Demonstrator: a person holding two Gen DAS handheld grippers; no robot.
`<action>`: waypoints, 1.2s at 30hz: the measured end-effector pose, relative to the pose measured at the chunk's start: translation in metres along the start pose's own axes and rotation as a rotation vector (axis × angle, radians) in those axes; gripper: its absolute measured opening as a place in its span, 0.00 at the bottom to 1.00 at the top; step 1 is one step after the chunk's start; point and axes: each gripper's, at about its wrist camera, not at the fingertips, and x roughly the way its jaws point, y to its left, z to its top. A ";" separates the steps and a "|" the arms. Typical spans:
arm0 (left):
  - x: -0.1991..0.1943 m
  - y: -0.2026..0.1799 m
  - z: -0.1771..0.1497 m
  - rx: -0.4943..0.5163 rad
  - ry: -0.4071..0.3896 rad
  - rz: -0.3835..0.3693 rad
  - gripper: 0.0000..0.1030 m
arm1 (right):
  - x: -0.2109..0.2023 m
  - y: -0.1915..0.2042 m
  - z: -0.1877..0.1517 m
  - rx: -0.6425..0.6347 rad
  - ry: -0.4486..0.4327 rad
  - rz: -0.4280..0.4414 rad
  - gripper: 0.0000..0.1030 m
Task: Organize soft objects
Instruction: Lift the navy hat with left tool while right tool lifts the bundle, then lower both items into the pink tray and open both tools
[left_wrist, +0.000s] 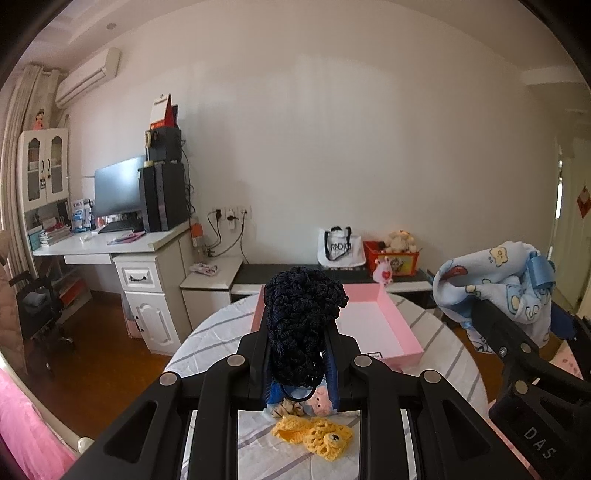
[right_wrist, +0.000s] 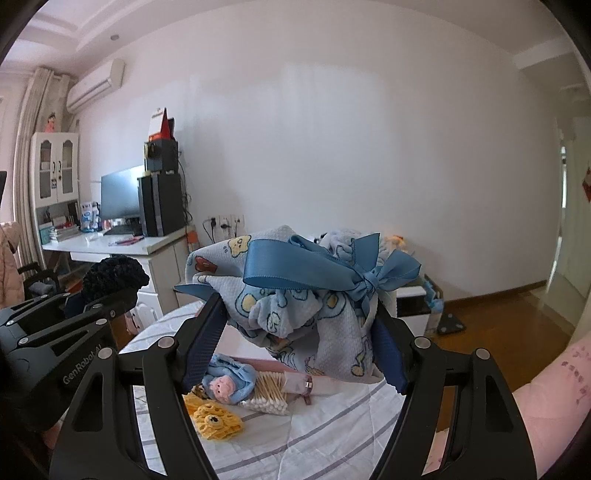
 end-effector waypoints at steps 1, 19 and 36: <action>0.009 -0.001 0.003 0.001 0.012 -0.002 0.19 | 0.005 -0.001 -0.001 0.000 0.007 -0.001 0.69; 0.175 -0.010 0.080 -0.002 0.192 0.000 0.19 | 0.135 -0.010 -0.005 0.012 0.187 0.000 0.69; 0.392 -0.009 0.145 0.054 0.387 0.002 0.20 | 0.240 -0.019 -0.029 0.020 0.370 0.014 0.69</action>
